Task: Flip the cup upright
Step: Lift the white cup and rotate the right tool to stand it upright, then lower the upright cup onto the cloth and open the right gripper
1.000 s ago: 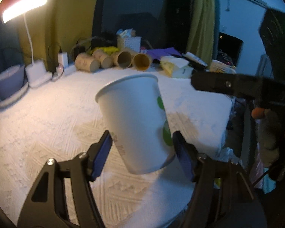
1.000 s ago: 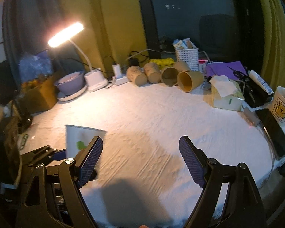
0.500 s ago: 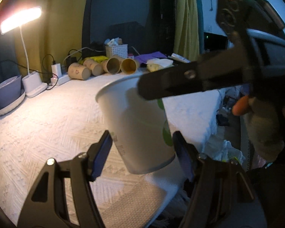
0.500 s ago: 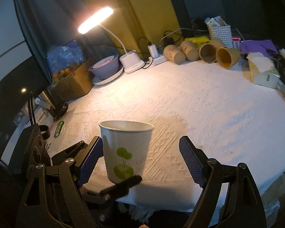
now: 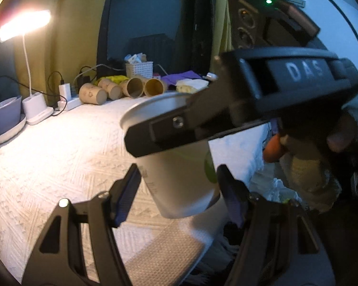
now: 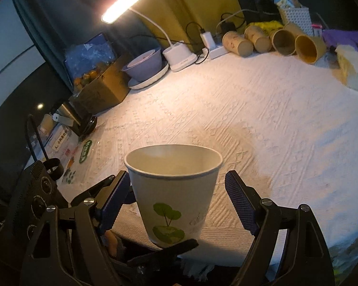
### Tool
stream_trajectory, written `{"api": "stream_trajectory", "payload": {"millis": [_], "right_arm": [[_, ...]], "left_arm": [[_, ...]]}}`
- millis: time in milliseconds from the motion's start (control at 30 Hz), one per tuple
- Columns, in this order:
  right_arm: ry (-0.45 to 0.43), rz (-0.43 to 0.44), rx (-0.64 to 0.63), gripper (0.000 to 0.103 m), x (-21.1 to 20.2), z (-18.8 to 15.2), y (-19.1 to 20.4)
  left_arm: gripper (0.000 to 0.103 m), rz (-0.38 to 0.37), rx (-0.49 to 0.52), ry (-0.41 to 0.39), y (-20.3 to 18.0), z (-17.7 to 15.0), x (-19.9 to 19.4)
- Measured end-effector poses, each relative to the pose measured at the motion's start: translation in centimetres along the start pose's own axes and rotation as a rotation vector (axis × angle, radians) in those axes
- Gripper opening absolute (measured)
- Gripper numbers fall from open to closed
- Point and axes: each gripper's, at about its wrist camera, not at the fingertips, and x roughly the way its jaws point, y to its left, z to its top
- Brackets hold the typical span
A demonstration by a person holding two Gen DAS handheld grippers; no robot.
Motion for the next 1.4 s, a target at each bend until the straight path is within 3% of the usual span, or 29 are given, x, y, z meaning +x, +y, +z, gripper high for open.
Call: {"api": "stream_trajectory", "payload": {"millis": [400, 600, 800, 1133, 1400], "right_arm": [[0.037, 0.038, -0.004, 0.068, 1.0, 0.1, 0.0], [0.031, 0.039, -0.025, 0.067, 1.0, 0.1, 0.0], [-0.011, 0.028, -0.03, 0.067, 0.6, 0.7, 0.0], [-0.154, -0.045, -0.03, 0.067, -0.4, 2.8, -0.9], [-0.181, -0.17, -0.048, 0.067, 1.9, 3.5, -2.5]], "left_arm": [[0.067, -0.012, 0.015, -0.006, 0.0, 0.0, -0.2], [0.069, -0.001, 0.006, 0.005, 0.1, -0.2, -0.3], [0.077, 0.001, -0.023, 0.026, 0.8, -0.2, 0.1], [0.078, 0.067, -0.126, 0.065, 3.8, -0.1, -0.6], [0.078, 0.115, -0.273, 0.034, 8.8, 0.7, -2.1]]}}
